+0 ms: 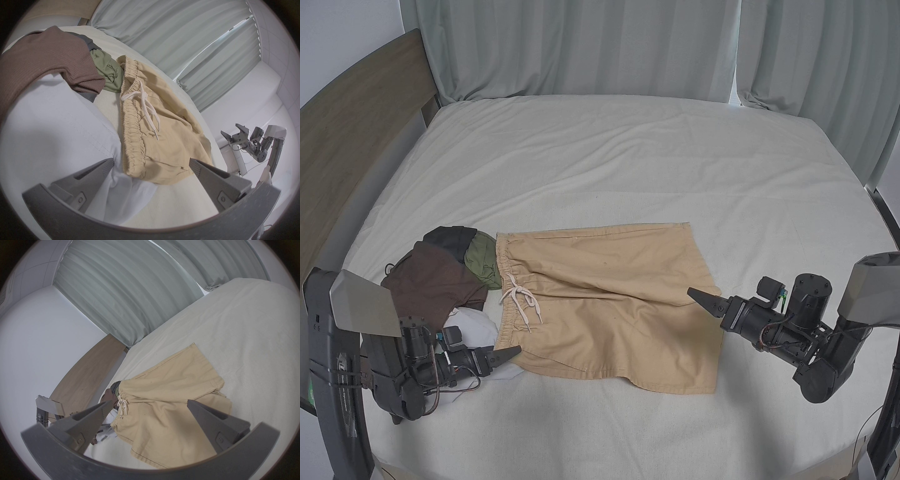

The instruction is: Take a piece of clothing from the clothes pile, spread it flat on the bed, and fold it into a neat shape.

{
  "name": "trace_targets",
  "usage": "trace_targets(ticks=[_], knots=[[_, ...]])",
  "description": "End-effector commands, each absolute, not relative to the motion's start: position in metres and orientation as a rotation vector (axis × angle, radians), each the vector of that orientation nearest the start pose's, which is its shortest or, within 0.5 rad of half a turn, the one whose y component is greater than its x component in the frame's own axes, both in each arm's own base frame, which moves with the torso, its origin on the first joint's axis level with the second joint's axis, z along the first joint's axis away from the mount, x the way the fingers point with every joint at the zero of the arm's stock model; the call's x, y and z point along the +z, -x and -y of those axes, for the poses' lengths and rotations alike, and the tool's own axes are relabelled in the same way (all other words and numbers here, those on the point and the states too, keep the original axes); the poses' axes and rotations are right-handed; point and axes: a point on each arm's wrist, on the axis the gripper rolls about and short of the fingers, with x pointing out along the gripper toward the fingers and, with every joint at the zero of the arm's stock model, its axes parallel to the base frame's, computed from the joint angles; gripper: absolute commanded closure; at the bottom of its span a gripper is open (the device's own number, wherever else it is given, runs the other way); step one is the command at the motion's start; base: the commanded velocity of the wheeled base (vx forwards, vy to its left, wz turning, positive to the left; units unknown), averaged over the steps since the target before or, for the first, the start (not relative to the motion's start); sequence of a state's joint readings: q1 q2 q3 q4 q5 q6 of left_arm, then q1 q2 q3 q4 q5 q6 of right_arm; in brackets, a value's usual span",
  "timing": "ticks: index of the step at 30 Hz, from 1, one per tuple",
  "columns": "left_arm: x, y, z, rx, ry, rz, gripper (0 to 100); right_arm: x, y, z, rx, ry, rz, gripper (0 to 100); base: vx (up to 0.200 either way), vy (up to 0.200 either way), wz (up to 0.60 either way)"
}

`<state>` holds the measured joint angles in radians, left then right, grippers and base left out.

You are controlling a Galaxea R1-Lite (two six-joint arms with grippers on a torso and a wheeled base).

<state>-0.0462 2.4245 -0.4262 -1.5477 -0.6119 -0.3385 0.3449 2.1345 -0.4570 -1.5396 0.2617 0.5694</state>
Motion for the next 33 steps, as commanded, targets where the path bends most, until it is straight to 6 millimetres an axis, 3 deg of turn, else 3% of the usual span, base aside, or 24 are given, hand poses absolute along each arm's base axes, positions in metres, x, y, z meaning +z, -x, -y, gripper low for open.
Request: trace_targets(ticks=[1, 16, 17, 33], knots=[[-0.038, -0.315, 0.034, -0.564, 0.462, -0.549, 0, 0.057, -0.297, -0.113, 0.549, -0.544, -0.312, 0, 0.0, 0.0, 0.0], [-0.037, -0.32, 0.037, -0.563, 0.471, -0.535, 0, 0.056, -0.297, -0.113, 0.55, -0.543, -0.313, 0, 0.0, 0.0, 0.0], [-0.037, -0.32, 0.037, -0.563, 0.471, -0.535, 100, 0.056, -0.297, -0.113, 0.55, -0.543, -0.313, 0, 0.0, 0.0, 0.0], [-0.033, -0.318, 0.04, -0.568, 0.463, -0.53, 100, 0.044, -0.294, -0.108, 0.523, -0.538, -0.363, 0, 0.0, 0.0, 0.0]])
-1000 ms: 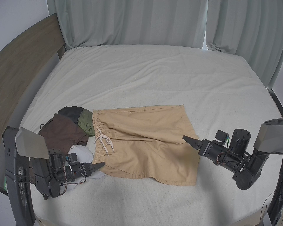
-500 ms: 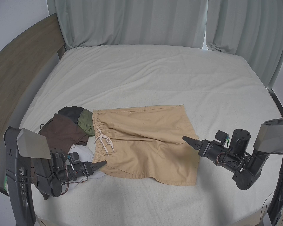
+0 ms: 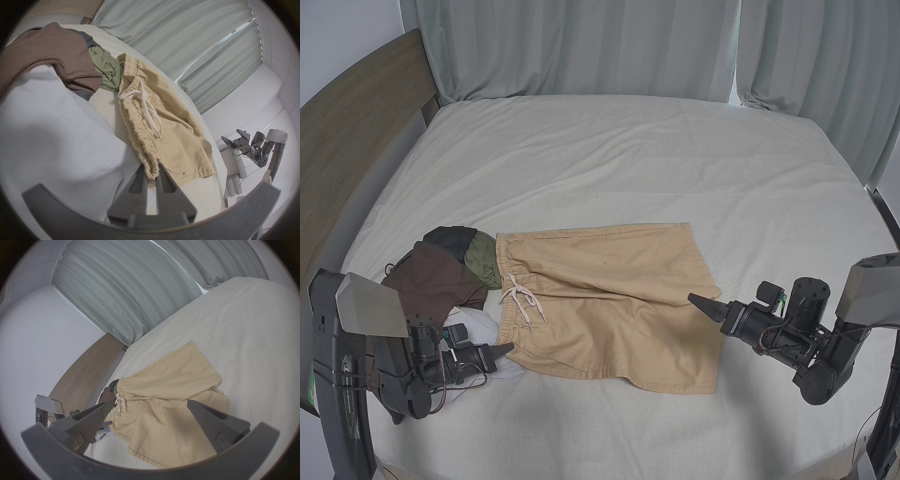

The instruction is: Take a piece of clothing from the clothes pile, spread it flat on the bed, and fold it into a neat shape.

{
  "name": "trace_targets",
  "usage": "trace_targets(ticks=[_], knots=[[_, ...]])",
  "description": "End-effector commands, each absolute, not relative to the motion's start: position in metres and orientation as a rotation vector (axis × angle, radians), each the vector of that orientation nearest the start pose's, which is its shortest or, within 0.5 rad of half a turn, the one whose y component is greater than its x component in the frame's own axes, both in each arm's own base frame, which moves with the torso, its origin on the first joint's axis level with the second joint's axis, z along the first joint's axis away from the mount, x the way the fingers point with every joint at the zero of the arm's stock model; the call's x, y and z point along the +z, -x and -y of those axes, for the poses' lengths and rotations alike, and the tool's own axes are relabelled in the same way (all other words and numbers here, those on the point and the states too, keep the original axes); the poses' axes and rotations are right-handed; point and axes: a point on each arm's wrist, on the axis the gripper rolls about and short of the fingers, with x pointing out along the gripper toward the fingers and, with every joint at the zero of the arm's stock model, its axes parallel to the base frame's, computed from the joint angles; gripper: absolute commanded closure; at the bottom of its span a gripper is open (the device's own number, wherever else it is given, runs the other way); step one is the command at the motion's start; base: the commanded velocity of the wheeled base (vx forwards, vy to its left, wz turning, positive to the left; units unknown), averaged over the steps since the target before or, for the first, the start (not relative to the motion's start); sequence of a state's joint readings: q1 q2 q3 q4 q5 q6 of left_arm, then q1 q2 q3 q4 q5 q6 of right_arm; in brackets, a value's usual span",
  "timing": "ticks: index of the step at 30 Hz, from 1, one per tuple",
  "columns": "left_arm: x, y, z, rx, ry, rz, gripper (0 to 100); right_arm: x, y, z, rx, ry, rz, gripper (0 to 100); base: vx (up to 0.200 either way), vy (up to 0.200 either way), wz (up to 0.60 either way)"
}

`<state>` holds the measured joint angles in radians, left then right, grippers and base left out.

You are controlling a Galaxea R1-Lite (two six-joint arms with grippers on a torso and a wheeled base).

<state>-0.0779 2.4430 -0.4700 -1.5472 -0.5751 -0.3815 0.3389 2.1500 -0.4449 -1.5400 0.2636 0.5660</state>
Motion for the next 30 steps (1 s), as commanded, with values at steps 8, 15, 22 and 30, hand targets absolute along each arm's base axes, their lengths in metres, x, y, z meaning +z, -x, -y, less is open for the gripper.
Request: trace_targets(ticks=[8, 15, 22, 30], knots=[[-0.032, -0.318, 0.041, -0.573, 0.46, -0.526, 100, 0.016, -0.272, -0.101, 0.534, -0.533, -0.535, 0, 0.0, 0.0, 0.0], [-0.026, -0.318, 0.041, -0.578, 0.456, -0.508, 100, -0.002, -0.265, -0.094, 0.508, -0.499, -0.611, 0, 0.0, 0.0, 0.0], [-0.027, -0.318, 0.041, -0.578, 0.454, -0.51, 100, -0.016, -0.265, -0.091, 0.499, -0.492, -0.654, 0, 0.0, 0.0, 0.0], [-0.028, -0.318, 0.04, -0.572, 0.455, -0.514, 100, -0.026, -0.266, -0.085, 0.484, -0.5, -0.692, 0, 0.0, 0.0, 0.0]])
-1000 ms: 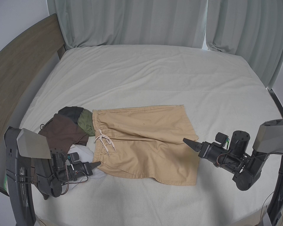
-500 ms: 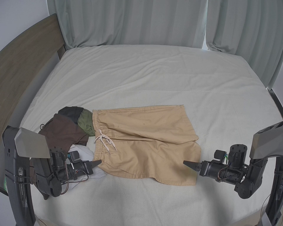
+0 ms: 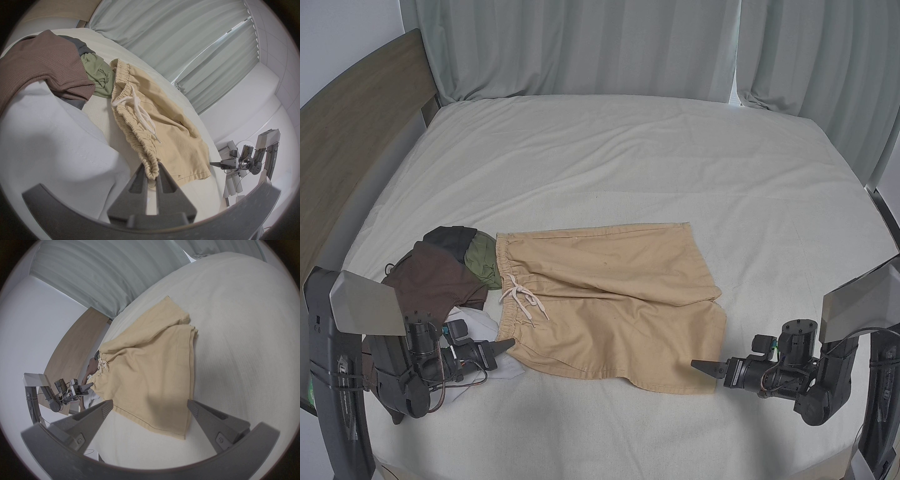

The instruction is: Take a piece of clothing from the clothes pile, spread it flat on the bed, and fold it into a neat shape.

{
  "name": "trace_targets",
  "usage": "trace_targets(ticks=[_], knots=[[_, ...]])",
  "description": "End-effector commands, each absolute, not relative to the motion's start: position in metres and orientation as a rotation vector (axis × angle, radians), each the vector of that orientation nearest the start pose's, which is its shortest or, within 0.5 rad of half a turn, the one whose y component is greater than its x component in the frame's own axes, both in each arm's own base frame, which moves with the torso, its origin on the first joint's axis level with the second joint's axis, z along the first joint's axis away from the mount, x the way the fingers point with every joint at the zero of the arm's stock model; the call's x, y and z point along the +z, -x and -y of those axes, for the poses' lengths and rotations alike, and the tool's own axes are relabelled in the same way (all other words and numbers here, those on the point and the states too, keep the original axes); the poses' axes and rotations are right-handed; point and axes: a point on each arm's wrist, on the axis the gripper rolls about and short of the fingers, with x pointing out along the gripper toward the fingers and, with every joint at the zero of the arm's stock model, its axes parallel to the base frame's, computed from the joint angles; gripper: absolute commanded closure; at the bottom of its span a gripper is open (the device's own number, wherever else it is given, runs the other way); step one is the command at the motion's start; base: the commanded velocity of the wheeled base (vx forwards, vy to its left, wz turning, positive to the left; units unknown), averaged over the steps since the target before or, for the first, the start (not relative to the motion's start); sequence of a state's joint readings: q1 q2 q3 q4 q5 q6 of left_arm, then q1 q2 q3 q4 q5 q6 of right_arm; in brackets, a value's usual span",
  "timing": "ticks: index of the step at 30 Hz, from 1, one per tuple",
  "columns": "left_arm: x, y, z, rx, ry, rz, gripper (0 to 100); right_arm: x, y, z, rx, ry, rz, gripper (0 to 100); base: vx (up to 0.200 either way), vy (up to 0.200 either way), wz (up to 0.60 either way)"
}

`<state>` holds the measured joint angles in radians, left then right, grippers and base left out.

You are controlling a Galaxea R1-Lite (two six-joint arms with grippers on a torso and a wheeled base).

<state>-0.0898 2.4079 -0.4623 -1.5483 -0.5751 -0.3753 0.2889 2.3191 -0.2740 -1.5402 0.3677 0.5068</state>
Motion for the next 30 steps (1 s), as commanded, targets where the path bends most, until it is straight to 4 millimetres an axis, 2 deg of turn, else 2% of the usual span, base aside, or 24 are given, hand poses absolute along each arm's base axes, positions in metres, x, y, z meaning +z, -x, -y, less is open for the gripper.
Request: trace_targets(ticks=[1, 6, 8, 20, 30], knots=[[-0.028, -0.318, 0.04, -0.572, 0.455, -0.512, 100, -0.027, -0.265, -0.085, 0.483, -0.5, -0.693, 0, 0.0, 0.0, 0.0], [-0.028, -0.318, 0.04, -0.573, 0.453, -0.512, 100, -0.029, -0.265, -0.086, 0.484, -0.498, -0.703, 0, 0.0, 0.0, 0.0], [-0.029, -0.318, 0.04, -0.572, 0.452, -0.514, 100, -0.037, -0.264, -0.085, 0.473, -0.498, -0.731, 0, 0.0, 0.0, 0.0], [-0.029, -0.319, 0.039, -0.569, 0.453, -0.51, 100, -0.052, -0.258, -0.087, 0.505, -0.457, -0.785, 0, 0.0, 0.0, 0.0], [-0.029, -0.319, 0.038, -0.568, 0.453, -0.508, 100, -0.051, -0.257, -0.093, 0.544, -0.459, -0.792, 0, 0.0, 0.0, 0.0]])
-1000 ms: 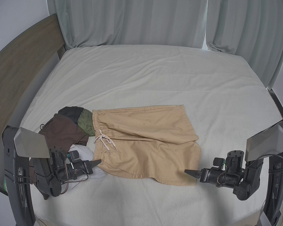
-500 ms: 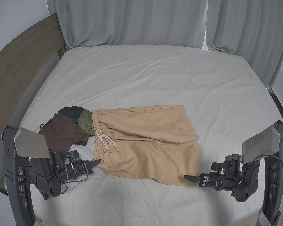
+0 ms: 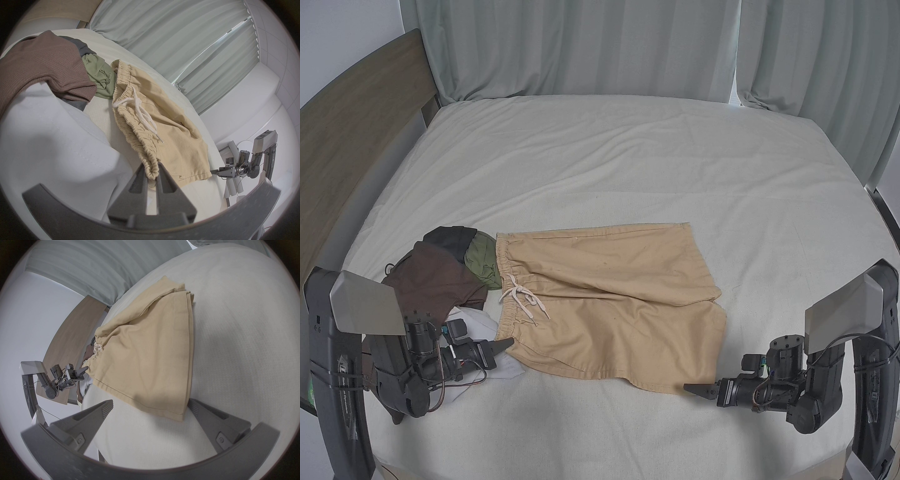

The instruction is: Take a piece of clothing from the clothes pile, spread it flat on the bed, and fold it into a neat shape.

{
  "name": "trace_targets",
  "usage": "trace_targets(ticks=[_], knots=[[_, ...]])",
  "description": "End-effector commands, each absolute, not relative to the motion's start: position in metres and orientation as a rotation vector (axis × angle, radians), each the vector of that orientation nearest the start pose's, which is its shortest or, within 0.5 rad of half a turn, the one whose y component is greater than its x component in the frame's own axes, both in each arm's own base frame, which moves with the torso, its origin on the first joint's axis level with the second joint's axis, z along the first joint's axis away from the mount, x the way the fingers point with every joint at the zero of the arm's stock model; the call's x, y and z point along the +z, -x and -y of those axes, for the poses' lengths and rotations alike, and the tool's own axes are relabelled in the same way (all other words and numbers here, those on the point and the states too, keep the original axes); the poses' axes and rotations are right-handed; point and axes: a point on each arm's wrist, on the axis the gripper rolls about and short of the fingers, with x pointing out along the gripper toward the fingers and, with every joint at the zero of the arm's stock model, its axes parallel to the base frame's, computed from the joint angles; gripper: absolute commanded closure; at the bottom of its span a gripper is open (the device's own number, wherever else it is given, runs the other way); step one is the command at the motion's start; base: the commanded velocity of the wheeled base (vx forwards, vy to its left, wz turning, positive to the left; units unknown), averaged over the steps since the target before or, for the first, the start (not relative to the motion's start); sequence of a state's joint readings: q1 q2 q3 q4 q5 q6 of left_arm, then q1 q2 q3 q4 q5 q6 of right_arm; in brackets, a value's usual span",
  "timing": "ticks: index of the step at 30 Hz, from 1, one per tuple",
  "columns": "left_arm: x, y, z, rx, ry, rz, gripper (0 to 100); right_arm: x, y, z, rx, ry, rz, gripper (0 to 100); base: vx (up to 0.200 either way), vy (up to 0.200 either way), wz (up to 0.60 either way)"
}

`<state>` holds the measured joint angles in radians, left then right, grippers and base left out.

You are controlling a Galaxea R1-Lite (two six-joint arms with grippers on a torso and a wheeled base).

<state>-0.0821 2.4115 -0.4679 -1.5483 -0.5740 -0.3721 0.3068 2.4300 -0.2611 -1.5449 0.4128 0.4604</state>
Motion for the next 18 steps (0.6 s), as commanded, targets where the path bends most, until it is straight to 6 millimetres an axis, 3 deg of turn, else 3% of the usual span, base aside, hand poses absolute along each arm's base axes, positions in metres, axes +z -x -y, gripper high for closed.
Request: trace_targets(ticks=[1, 2, 13, 18], knots=[[-0.029, -0.319, 0.038, -0.568, 0.453, -0.508, 100, -0.051, -0.257, -0.093, 0.545, -0.459, -0.79, 0, 0.0, 0.0, 0.0], [-0.028, -0.32, 0.038, -0.568, 0.453, -0.507, 100, -0.051, -0.257, -0.093, 0.545, -0.459, -0.79, 100, 0.0, 0.0, 0.0], [-0.028, -0.32, 0.037, -0.564, 0.455, -0.504, 100, -0.052, -0.258, -0.09, 0.534, -0.462, -0.794, 100, 0.0, 0.0, 0.0], [-0.025, -0.319, 0.033, -0.569, 0.46, -0.501, 100, -0.041, -0.252, -0.087, 0.529, -0.462, -0.781, 100, 0.0, 0.0, 0.0]])
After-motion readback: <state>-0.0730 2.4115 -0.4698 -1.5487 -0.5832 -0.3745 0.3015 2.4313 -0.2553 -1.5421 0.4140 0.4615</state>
